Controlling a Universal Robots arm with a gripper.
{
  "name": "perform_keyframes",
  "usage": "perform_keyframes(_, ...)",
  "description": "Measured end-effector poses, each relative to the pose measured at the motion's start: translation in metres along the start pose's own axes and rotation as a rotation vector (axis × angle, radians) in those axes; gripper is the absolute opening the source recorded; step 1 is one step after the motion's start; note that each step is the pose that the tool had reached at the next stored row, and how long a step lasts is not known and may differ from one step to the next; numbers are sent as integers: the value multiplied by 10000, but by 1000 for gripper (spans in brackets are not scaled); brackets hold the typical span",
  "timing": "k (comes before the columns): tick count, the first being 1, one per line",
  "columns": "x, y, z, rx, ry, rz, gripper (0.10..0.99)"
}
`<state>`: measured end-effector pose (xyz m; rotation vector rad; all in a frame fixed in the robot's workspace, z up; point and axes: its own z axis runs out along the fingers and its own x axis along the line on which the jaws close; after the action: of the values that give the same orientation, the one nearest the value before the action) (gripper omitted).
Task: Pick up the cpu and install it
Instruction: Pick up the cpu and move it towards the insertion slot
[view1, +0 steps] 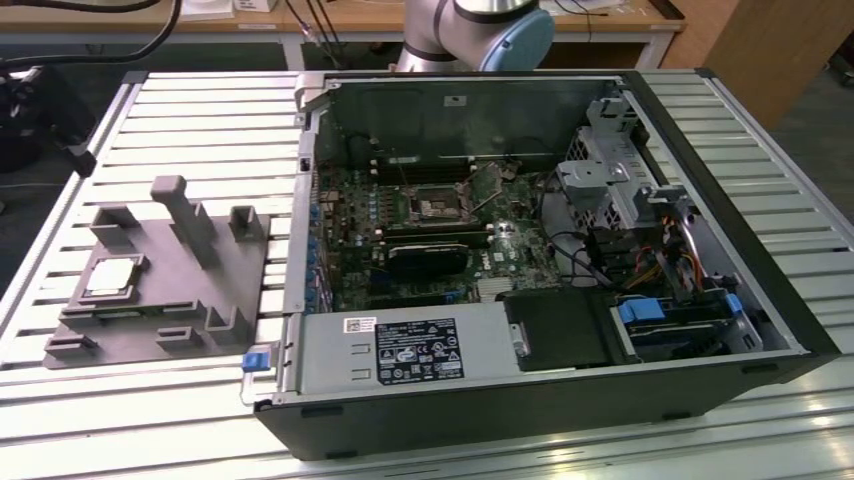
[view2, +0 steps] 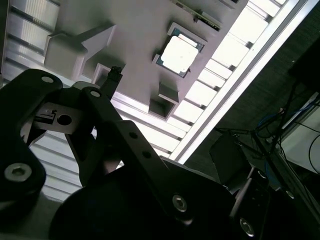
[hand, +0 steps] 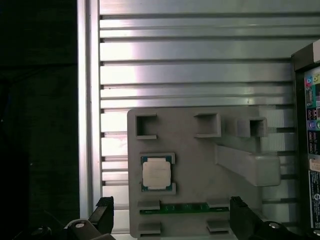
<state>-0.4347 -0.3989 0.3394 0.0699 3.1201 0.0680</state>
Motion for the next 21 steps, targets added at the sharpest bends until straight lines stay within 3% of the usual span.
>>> perform_keyframes(21, 2, -24, 146, 0, 7, -23, 988)
